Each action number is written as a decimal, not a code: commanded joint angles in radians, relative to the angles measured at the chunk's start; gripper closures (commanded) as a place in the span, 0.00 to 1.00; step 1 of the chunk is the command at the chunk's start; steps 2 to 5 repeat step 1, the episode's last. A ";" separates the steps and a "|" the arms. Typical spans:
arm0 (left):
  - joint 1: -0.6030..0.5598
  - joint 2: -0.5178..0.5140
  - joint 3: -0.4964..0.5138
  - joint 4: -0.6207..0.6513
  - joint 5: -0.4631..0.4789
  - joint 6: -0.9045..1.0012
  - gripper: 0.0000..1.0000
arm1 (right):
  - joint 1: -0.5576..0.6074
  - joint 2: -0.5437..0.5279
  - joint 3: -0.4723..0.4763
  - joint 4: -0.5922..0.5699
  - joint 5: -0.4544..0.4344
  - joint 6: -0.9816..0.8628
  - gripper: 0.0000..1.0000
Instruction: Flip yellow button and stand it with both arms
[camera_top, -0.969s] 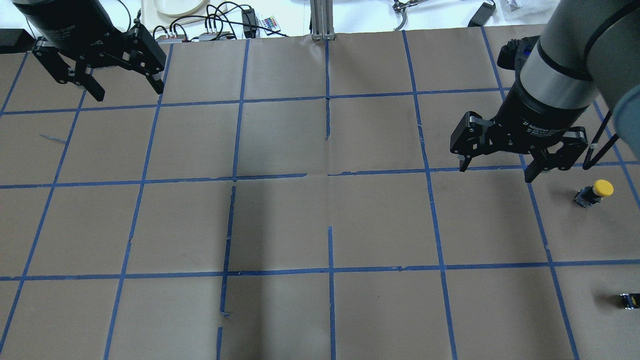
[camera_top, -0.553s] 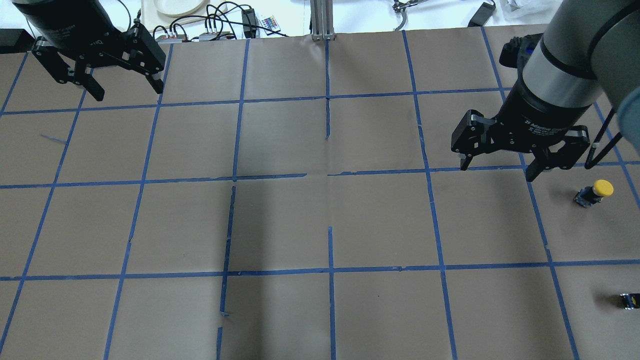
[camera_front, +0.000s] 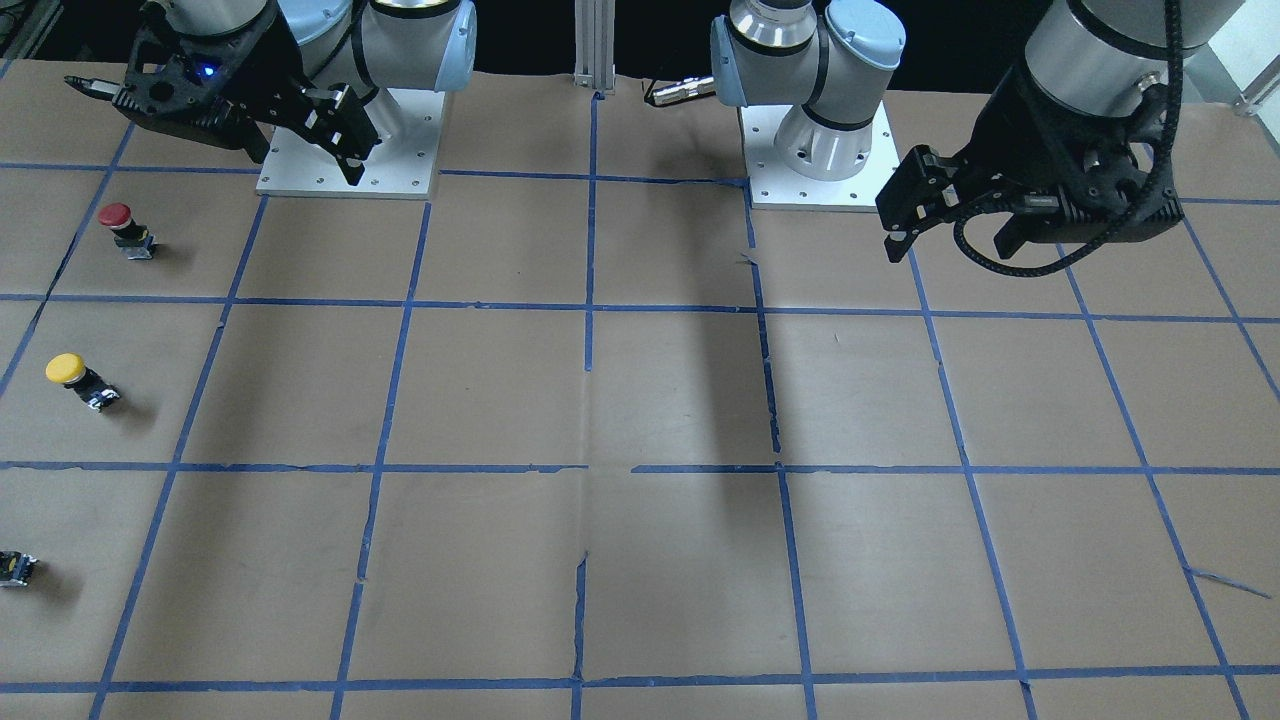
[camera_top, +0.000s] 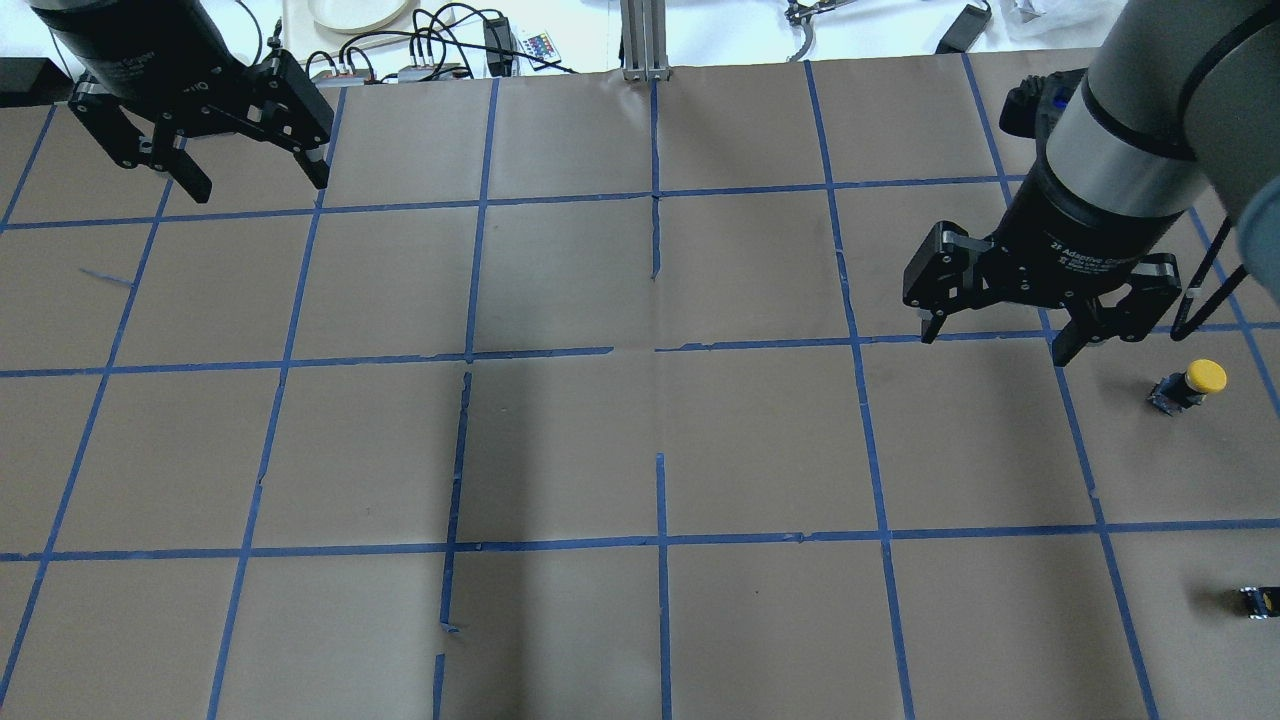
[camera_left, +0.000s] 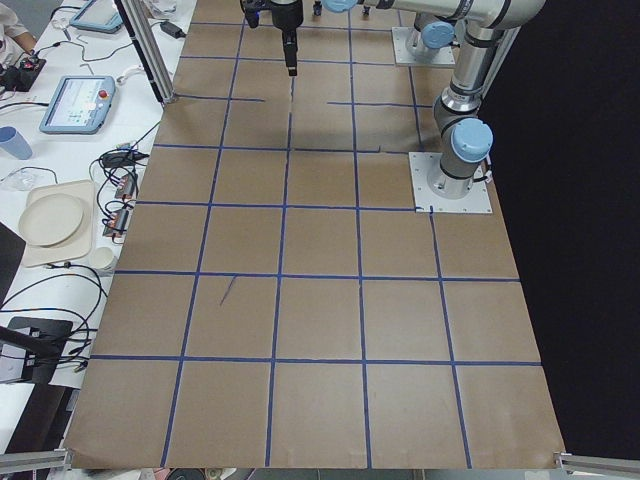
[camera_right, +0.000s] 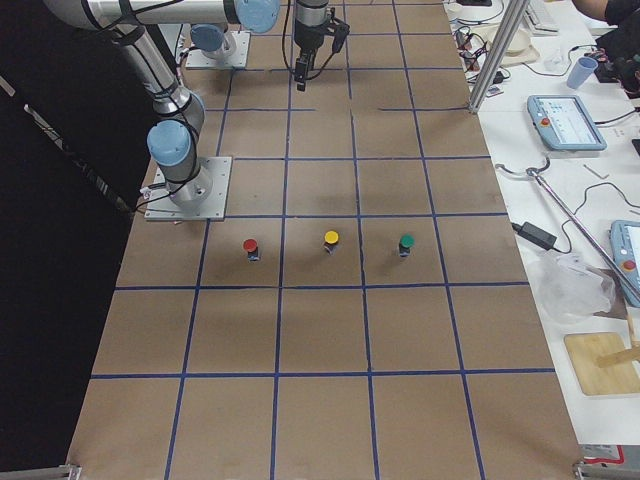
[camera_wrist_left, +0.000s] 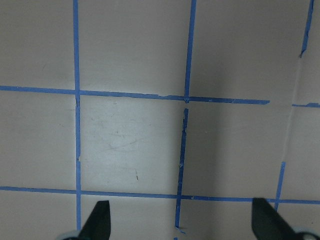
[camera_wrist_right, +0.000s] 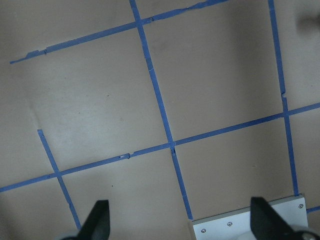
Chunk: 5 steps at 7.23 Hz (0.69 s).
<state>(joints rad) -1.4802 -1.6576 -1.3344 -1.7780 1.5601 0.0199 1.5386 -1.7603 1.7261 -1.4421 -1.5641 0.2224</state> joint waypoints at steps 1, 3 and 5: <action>0.000 -0.002 -0.006 0.000 0.000 0.000 0.00 | 0.000 0.001 0.004 -0.001 0.002 0.000 0.00; 0.000 -0.002 -0.006 0.000 0.000 0.000 0.00 | 0.000 0.001 0.004 -0.001 0.002 0.000 0.00; 0.000 -0.002 -0.006 0.000 0.000 0.000 0.00 | 0.000 0.001 0.004 -0.001 0.002 0.000 0.00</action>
